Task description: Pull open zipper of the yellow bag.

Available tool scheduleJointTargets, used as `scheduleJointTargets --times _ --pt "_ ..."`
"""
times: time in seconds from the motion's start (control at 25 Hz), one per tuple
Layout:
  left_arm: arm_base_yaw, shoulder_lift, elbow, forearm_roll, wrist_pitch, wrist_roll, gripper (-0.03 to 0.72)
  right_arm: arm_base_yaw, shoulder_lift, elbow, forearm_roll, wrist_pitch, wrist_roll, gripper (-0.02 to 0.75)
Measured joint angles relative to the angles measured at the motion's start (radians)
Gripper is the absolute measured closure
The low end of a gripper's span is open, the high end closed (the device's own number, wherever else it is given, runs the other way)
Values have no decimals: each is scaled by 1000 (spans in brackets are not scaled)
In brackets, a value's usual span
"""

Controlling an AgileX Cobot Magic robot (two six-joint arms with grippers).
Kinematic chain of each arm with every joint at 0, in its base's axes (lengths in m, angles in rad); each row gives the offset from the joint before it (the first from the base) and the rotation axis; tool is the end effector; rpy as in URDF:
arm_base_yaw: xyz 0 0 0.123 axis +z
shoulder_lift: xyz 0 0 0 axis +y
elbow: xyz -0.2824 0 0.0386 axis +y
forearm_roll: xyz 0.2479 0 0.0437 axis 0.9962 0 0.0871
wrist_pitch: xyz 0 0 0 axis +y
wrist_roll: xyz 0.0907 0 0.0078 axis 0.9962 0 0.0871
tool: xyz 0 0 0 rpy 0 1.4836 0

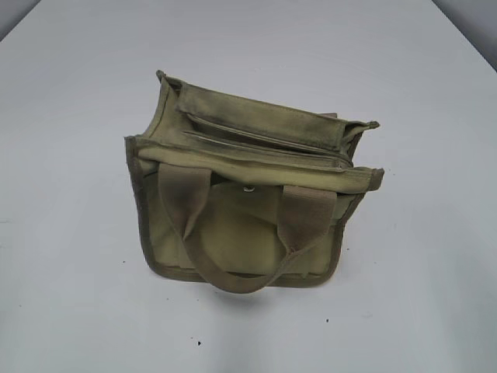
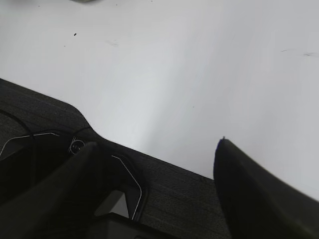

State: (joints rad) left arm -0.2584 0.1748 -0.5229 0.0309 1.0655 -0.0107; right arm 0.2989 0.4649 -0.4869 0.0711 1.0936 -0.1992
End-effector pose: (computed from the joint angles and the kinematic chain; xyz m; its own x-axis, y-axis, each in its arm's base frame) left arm 0.0202 -0.0028 0.2820 -0.5686 0.1547 -0.8080 0.2367 0.9714 0.0194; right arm 0.0576 0.0238 0.2576 -0.7302 -0.3981 -0.5553 -0.4546 0.8898 -0.0401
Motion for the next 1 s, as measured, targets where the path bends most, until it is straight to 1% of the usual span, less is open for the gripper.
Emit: scheduleJointTargets --times 0.2,0.88,0.92,1.0 --pt "0 0 0 0 0 0 301 0 0 0 0 -1 0 195" --pt "1 0 0 0 -2 0 306 -2 -1 0 1 -4 0 195" --pt "6 0 0 -1 -2 0 309 -7 -2 0 1 -4 0 195" --pt "42 0 0 -1 -2 0 314 -43 -19 0 4 -4 0 195"
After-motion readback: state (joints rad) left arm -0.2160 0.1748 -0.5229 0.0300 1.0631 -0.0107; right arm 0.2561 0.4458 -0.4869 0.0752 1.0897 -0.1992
